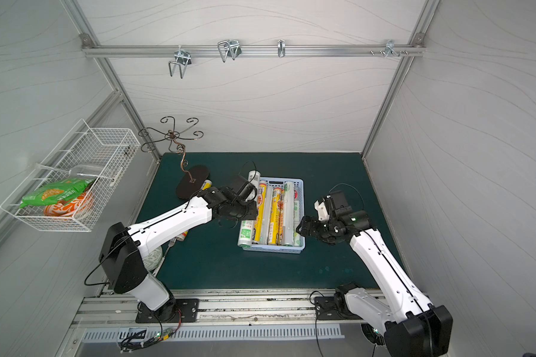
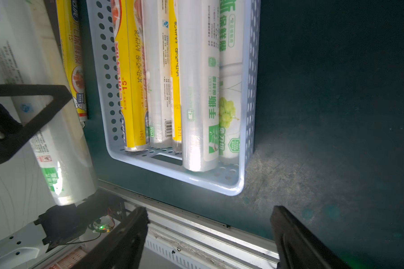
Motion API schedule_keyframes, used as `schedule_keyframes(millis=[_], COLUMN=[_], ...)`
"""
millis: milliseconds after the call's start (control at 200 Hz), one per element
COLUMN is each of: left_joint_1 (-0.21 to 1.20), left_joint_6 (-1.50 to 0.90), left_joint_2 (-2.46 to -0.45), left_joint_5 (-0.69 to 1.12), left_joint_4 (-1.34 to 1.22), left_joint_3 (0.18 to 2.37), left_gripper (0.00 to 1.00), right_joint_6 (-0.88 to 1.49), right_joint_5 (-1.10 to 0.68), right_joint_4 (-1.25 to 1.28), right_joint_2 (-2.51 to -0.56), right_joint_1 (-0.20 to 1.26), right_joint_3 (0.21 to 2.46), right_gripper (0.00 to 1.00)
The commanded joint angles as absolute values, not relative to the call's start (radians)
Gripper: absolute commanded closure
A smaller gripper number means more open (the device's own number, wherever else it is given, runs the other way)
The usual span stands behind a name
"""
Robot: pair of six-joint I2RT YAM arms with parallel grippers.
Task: Put the plastic wrap into the basket
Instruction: Pick up the plastic wrap from the center of the board, then place the plastic wrap in the basket.
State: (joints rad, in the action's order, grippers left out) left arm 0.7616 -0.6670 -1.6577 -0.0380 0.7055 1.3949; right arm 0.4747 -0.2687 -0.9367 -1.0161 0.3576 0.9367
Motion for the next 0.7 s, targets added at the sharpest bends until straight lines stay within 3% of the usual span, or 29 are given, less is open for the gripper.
schedule_keyframes(millis=[0,695], left_joint_1=[0.771,0.816], left_joint_6=[-0.714,-0.747], left_joint_2=[-1.715,-2.026], left_joint_5=[0.008,0.065], left_joint_4=[0.586,0.542], left_joint_3=[1.505,1.690], left_gripper=[0.62,0.63], right_joint_6=[0.448,0.383], right_joint_5=[-0.215,-0.250], right_joint_4=[-0.969,-1.011], right_joint_2=[-1.015,-1.028], right_joint_1=[0.358,0.359], right_joint_3=[0.970,0.984], right_gripper=[0.12,0.12])
